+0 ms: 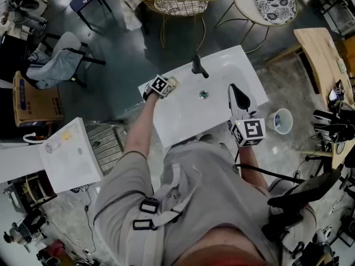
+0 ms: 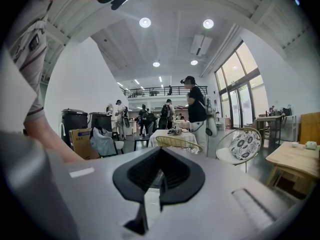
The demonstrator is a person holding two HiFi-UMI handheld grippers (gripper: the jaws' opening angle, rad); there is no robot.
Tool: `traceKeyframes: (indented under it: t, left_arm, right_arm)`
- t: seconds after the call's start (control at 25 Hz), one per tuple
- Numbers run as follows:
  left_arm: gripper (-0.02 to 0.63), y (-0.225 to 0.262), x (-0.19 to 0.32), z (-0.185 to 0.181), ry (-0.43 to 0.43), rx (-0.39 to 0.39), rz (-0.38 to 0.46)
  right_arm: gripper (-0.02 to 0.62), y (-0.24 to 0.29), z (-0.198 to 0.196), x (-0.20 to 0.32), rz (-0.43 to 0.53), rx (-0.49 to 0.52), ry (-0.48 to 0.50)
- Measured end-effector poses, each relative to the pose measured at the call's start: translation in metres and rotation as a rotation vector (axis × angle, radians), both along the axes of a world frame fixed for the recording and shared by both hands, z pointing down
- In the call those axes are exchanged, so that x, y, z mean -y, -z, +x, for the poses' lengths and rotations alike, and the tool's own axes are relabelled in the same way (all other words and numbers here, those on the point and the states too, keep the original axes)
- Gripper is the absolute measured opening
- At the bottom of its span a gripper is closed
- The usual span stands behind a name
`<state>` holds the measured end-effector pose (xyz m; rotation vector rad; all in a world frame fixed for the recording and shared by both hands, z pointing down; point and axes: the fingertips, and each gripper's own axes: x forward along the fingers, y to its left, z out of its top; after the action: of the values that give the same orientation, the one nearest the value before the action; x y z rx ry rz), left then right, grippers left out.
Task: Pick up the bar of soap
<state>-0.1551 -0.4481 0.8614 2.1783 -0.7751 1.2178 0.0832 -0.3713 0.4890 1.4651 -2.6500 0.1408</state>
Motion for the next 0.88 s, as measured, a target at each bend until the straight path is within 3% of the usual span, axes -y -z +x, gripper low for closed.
traceKeyframes:
  t: [0.24, 0.44, 0.64, 0.72, 0.88]
  left_arm:
    - [0.239, -0.013, -0.004, -0.001, -0.008, -0.01, -0.03]
    - [0.242, -0.012, -0.002, -0.001, 0.013, -0.019, 0.017]
    - [0.282, -0.008, 0.005, -0.008, -0.003, 0.082, 0.074]
    - [0.301, -0.01, 0.003, -0.015, -0.018, 0.135, 0.053]
    - [0.299, -0.011, 0.006, -0.008, -0.059, 0.124, 0.035]
  right_arm:
    - [0.002, -0.003, 0.001, 0.001, -0.003, -0.01, 0.001]
    - [0.002, -0.003, 0.004, 0.004, -0.006, -0.011, -0.006]
    - [0.002, 0.002, 0.002, 0.005, 0.009, -0.004, -0.002]
    - [0.002, 0.002, 0.002, 0.005, 0.012, -0.006, -0.004]
    - [0.002, 0.0, 0.001, 0.005, 0.009, -0.007, -0.006]
